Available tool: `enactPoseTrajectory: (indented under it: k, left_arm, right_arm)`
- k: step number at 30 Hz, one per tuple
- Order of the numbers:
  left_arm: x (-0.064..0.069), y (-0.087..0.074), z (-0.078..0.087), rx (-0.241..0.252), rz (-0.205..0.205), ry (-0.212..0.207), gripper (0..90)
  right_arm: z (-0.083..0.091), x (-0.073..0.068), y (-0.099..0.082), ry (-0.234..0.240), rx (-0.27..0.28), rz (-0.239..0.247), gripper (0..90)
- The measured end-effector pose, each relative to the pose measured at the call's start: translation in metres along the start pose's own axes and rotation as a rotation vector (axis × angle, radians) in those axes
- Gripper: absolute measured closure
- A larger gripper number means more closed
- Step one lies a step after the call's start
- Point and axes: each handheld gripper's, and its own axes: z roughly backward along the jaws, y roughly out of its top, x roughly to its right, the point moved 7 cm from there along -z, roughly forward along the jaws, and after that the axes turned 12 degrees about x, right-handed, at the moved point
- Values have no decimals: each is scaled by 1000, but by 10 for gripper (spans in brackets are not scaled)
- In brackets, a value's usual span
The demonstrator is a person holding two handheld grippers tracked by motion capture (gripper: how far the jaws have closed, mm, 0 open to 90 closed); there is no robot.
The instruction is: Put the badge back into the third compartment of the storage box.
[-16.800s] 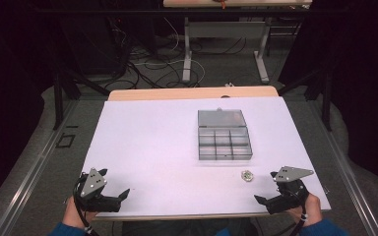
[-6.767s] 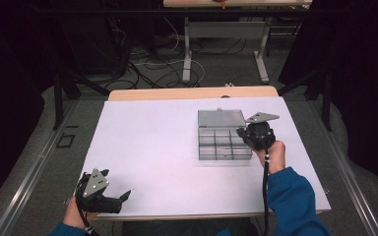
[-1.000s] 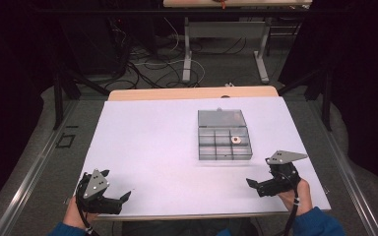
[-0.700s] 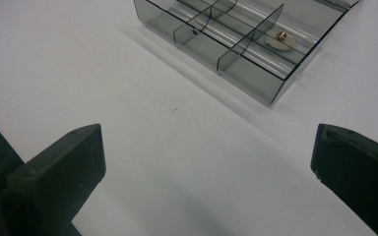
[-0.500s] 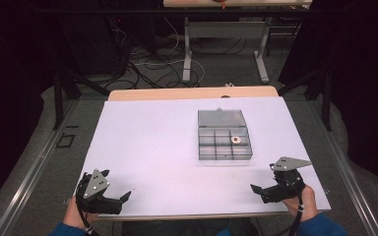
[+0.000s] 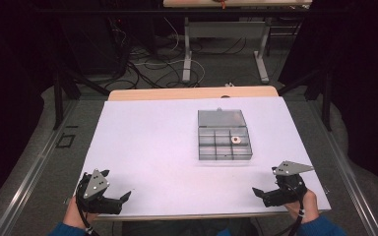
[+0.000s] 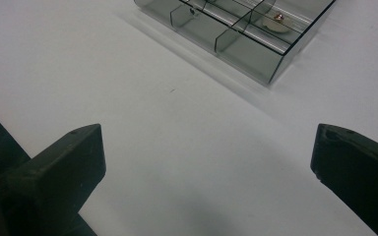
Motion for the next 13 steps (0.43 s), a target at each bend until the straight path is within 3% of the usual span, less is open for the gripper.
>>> enactPoseTrajectory:
  k: [13]
  left_arm:
    - [0, 0, -1, -4, -3, -3, 3]
  right_arm:
    - [1, 0, -2, 1, 7, 0, 0]
